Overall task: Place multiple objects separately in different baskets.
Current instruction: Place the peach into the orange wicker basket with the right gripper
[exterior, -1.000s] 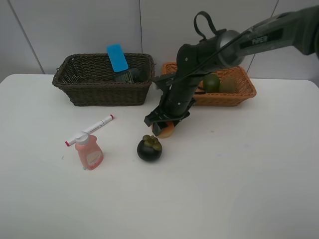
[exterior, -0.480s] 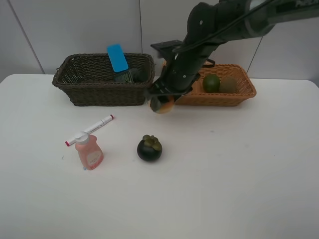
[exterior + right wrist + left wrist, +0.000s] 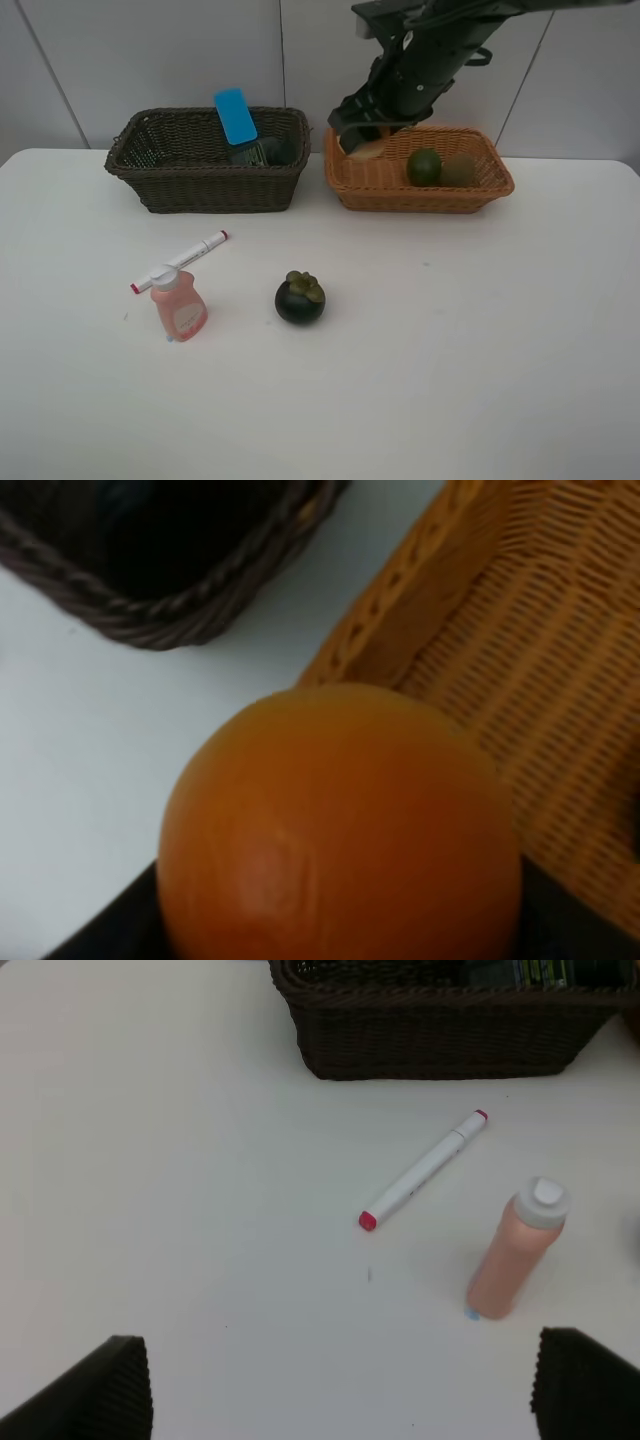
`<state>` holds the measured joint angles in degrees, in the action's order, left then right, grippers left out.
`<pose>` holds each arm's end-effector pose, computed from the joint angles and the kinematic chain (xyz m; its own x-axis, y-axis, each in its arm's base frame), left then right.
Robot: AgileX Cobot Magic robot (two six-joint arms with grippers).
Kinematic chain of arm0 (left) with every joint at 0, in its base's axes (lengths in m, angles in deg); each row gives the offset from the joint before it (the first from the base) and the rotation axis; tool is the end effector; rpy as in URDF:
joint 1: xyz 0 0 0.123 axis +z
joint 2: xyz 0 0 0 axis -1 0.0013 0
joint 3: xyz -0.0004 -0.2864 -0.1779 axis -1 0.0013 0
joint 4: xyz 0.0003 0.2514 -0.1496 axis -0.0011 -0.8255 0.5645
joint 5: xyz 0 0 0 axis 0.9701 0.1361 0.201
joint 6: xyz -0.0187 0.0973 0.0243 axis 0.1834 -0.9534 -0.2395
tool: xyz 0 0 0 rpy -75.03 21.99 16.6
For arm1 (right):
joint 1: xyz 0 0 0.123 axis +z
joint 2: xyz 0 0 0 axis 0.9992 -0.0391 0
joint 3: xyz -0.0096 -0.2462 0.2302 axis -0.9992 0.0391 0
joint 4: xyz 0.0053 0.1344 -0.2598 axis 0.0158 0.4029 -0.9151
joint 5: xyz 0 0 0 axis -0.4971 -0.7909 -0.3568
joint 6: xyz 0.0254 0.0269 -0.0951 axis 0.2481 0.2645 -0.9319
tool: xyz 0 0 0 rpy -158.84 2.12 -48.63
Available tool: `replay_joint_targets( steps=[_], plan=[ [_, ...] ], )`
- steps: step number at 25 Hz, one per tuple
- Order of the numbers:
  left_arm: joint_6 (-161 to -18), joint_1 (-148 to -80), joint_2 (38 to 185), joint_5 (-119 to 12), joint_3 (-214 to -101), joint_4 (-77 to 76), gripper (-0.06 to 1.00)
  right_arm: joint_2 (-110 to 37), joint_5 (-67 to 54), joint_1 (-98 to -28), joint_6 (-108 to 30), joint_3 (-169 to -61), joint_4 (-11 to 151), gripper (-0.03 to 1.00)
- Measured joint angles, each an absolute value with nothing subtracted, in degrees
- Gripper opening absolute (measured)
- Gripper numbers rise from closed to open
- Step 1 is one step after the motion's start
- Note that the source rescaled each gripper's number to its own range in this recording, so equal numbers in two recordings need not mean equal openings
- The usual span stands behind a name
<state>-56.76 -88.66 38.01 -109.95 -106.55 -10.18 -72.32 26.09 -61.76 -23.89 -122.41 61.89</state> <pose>-0.0127 -0.0063 0.2931 -0.4446 -0.0190 -0.8955 0.0272 0.9990 -0.0346 0.4355 0.2119 0.2777 -0.6923 -0.4926 -0.5273 -0.5381 0.8393 -0.0776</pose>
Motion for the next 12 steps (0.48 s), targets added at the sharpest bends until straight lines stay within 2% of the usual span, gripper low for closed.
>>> replay_joint_targets(
  steps=[12],
  plan=[
    [-56.76,-88.66,38.01,-109.95,-106.55,-10.18,0.99,-77.10,5.95,-69.19,-23.71,-122.41,59.96,0.43]
  ],
)
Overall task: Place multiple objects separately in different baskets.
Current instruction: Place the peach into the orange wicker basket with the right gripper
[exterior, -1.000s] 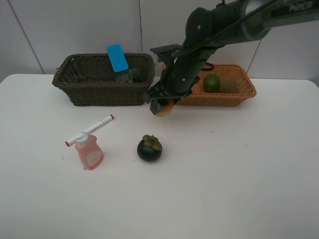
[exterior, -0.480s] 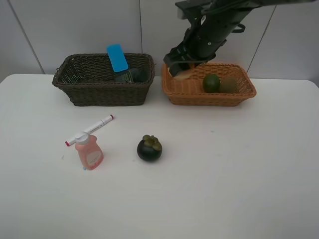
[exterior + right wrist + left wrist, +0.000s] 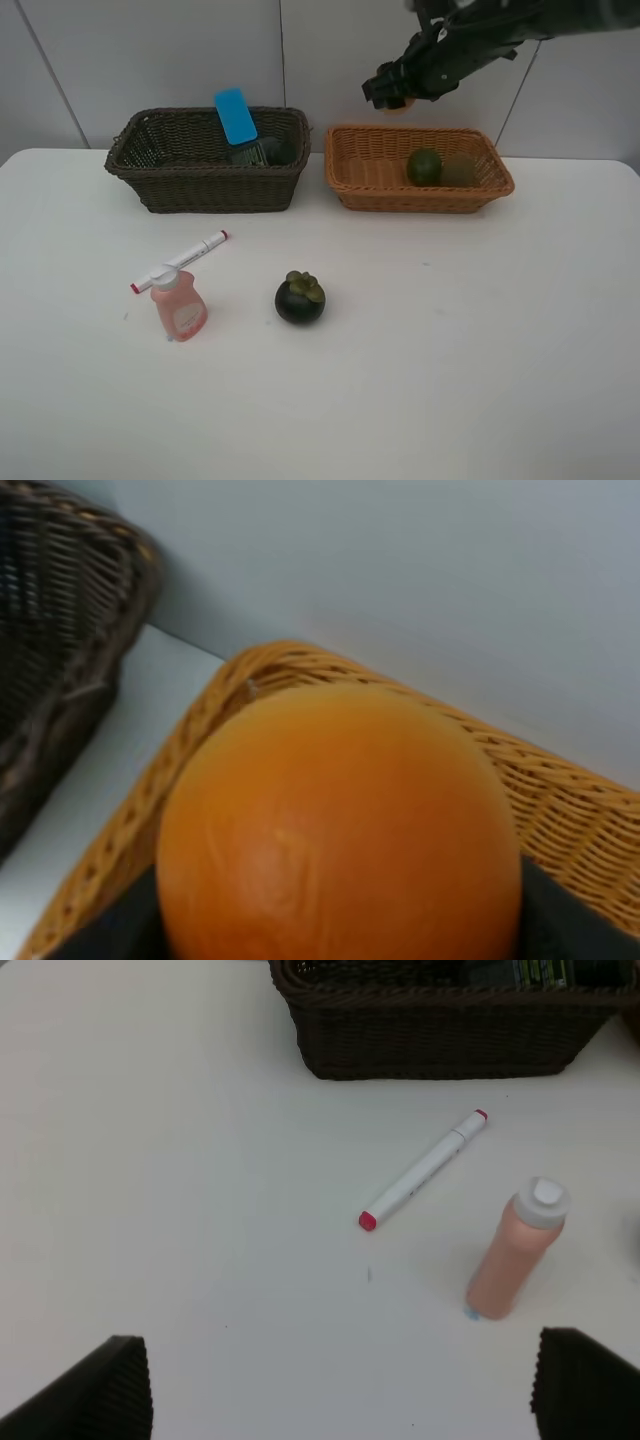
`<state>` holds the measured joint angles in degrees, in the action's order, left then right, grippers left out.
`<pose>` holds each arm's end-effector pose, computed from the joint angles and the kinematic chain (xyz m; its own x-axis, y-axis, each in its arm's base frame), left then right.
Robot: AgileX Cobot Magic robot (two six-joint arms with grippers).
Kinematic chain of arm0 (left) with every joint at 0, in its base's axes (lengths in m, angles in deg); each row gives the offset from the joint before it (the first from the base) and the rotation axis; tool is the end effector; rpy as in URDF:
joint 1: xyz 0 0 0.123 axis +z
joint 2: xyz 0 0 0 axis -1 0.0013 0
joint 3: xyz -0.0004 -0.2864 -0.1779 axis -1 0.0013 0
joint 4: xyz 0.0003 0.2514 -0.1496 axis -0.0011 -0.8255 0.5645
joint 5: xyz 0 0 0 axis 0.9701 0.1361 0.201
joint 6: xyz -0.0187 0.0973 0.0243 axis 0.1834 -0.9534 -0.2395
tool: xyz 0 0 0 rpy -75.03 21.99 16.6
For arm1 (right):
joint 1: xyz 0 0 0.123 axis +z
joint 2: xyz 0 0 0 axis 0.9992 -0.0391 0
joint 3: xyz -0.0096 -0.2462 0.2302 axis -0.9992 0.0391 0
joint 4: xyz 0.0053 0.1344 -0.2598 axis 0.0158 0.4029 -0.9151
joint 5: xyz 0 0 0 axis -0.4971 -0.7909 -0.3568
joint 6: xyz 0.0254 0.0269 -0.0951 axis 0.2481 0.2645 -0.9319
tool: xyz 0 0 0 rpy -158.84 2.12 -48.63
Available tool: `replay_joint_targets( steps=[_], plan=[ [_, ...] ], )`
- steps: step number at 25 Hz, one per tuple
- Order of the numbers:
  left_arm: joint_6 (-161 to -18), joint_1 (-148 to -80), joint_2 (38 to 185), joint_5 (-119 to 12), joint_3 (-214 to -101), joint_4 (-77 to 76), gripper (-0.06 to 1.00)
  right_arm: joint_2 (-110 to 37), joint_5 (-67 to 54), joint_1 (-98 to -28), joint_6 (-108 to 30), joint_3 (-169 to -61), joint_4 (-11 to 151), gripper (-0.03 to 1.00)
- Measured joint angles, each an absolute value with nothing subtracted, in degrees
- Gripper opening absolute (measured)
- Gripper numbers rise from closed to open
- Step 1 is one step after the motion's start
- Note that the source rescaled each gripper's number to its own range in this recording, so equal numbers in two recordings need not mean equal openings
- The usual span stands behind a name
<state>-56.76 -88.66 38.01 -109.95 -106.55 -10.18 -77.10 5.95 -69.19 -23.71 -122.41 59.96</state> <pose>-0.0127 -0.0063 0.2931 -0.4446 -0.0190 -0.8955 0.0272 0.9990 -0.0346 0.4971 0.1654 0.2586 -0.5785 -0.3718 -0.7261 -0.4114 0.9016 -0.1339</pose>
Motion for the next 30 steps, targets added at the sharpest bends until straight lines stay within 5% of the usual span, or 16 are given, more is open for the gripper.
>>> replay_joint_targets(
  steps=[24,27,30],
  plan=[
    [-56.76,-88.66,38.01,-109.95,-106.55,-10.18,0.99,-83.02,3.46,-70.63,-23.47,-122.41,60.77,0.43],
    [-56.76,-88.66,38.01,-109.95,-106.55,-10.18,0.99,-83.02,3.00,-70.63,-23.47,-122.41,60.56,0.81],
    [-56.76,-88.66,38.01,-109.95,-106.55,-10.18,0.99,-83.02,2.52,-70.63,-23.53,-122.41,60.32,0.95]
  ],
)
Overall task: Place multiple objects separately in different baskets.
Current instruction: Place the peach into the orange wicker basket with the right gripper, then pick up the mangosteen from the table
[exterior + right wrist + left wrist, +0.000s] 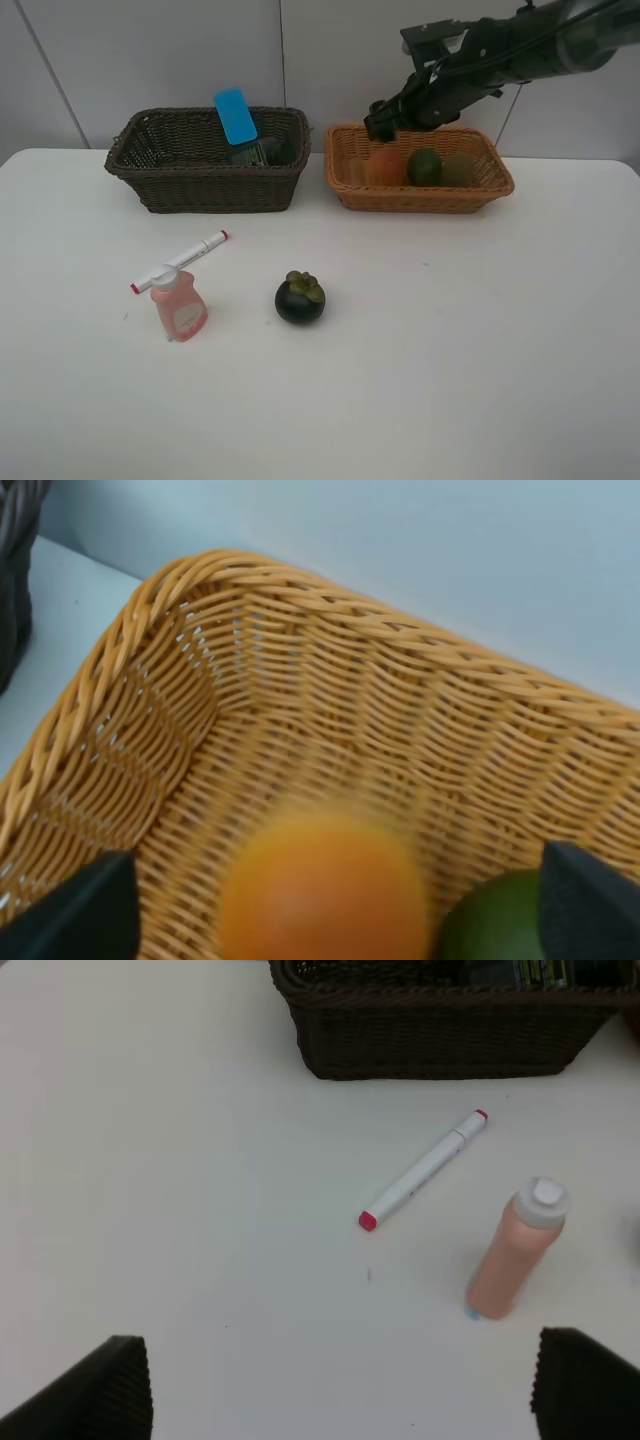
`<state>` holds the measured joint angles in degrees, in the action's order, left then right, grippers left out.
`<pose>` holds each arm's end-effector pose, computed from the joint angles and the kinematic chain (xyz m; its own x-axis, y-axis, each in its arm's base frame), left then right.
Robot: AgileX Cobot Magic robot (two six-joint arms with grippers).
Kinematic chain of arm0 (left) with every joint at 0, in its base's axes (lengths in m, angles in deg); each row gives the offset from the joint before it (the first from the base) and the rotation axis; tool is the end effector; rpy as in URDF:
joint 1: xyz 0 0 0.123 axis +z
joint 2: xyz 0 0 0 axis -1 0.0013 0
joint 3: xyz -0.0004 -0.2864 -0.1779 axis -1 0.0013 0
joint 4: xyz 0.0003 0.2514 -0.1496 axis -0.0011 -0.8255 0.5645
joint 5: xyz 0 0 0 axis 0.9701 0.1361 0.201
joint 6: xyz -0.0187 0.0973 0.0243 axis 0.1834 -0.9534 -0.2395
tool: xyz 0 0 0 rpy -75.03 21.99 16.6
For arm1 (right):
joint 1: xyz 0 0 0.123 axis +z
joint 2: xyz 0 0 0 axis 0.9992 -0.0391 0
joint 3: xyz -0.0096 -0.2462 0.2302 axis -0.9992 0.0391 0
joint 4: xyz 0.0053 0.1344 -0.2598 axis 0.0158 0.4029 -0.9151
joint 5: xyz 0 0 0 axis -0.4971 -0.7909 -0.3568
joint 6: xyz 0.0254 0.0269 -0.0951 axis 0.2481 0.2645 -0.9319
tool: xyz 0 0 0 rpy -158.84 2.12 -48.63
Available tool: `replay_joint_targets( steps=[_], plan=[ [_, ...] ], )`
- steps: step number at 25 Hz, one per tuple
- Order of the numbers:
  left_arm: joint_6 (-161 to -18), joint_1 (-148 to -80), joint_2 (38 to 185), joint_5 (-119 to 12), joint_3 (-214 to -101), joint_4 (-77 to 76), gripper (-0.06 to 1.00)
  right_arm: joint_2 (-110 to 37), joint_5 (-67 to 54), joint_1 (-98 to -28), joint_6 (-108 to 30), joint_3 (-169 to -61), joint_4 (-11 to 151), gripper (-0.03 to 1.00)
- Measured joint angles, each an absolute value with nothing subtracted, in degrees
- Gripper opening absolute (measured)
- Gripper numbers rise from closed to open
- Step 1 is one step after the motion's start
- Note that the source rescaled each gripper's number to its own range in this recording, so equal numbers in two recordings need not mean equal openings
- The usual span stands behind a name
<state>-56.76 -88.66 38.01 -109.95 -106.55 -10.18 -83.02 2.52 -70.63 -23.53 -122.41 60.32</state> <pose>-0.0127 -0.0063 0.2931 -0.4446 -0.0190 -0.8955 0.0272 0.9990 -0.0346 0.5159 0.1578 0.2080 -0.6200 -0.3586 -0.6979 -0.3918 0.9121 -0.1206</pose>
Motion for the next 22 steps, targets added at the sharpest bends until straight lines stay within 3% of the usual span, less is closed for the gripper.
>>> replay_joint_targets(
  steps=[12,22],
  plan=[
    [-56.76,-88.66,38.01,-109.95,-106.55,-10.18,0.99,-83.02,3.60,-70.63,-23.53,-122.41,60.76,0.98],
    [-56.76,-88.66,38.01,-109.95,-106.55,-10.18,0.99,-78.84,16.75,-70.07,-23.53,-122.36,61.22,0.98]
  ],
)
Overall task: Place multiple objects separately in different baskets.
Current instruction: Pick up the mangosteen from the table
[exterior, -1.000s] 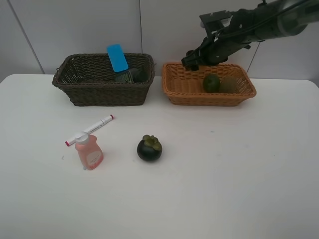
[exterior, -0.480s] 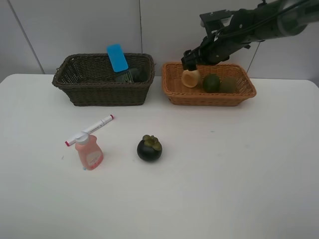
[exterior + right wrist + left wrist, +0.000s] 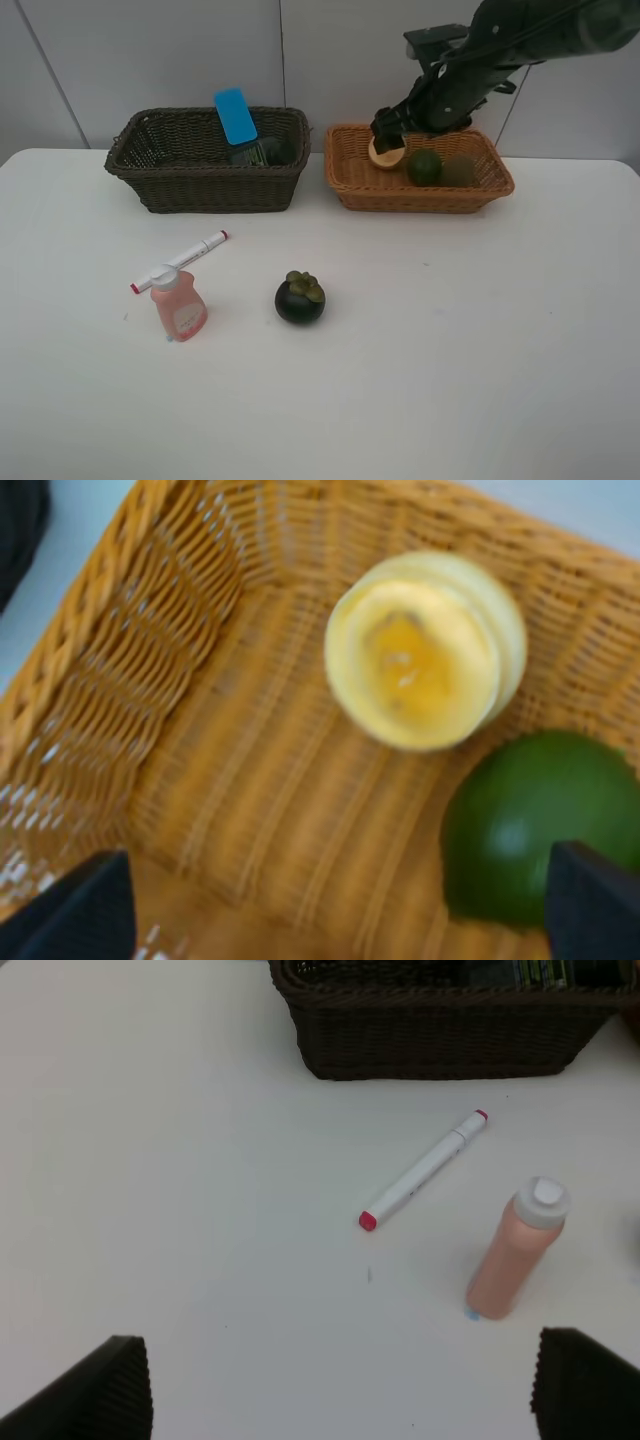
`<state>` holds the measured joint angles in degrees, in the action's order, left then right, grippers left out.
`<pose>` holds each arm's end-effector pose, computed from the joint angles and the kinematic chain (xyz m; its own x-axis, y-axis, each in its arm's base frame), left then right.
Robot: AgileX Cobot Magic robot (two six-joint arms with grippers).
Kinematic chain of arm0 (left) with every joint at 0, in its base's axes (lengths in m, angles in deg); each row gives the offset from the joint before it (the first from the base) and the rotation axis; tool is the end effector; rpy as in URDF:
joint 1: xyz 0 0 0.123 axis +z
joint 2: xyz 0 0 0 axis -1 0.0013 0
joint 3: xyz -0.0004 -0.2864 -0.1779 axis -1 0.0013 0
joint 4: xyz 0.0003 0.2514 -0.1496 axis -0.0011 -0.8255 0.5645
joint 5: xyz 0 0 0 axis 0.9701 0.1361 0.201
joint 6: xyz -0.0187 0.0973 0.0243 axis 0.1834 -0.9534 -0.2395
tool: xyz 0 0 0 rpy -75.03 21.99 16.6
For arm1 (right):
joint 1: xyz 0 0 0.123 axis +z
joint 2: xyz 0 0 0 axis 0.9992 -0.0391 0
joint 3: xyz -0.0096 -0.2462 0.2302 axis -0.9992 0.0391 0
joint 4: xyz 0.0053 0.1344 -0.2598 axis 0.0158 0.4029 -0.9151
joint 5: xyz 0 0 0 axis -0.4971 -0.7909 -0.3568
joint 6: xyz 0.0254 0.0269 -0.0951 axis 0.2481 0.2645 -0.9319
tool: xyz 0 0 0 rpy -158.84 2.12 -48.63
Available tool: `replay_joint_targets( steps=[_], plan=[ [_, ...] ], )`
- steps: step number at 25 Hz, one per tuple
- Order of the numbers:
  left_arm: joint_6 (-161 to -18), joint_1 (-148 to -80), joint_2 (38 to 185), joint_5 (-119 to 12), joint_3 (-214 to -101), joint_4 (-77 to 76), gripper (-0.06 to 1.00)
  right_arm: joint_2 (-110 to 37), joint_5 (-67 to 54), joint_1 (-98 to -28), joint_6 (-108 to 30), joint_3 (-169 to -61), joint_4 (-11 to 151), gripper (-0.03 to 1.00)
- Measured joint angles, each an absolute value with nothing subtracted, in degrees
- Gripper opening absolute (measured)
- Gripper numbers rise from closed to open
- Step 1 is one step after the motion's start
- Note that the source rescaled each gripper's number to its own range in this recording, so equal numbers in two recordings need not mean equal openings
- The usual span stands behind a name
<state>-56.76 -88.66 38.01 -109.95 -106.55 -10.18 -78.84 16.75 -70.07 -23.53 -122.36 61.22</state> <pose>-0.0127 -0.0063 0.2931 -0.4446 -0.0190 -0.8955 0.0272 0.9990 -0.0346 0.4891 0.1549 0.2298 -0.7297 -0.3833 -0.5663 -0.4075 0.9088 -0.0899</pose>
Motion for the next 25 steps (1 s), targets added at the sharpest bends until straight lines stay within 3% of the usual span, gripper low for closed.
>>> replay_joint_targets(
  steps=[13,25],
  plan=[
    [-56.76,-88.66,38.01,-109.95,-106.55,-10.18,0.99,-67.78,38.79,-61.85,-23.53,-122.36,62.24,0.98],
    [-56.76,-88.66,38.01,-109.95,-106.55,-10.18,0.99,-66.06,49.20,-51.54,-23.47,-122.36,66.42,0.98]
  ],
)
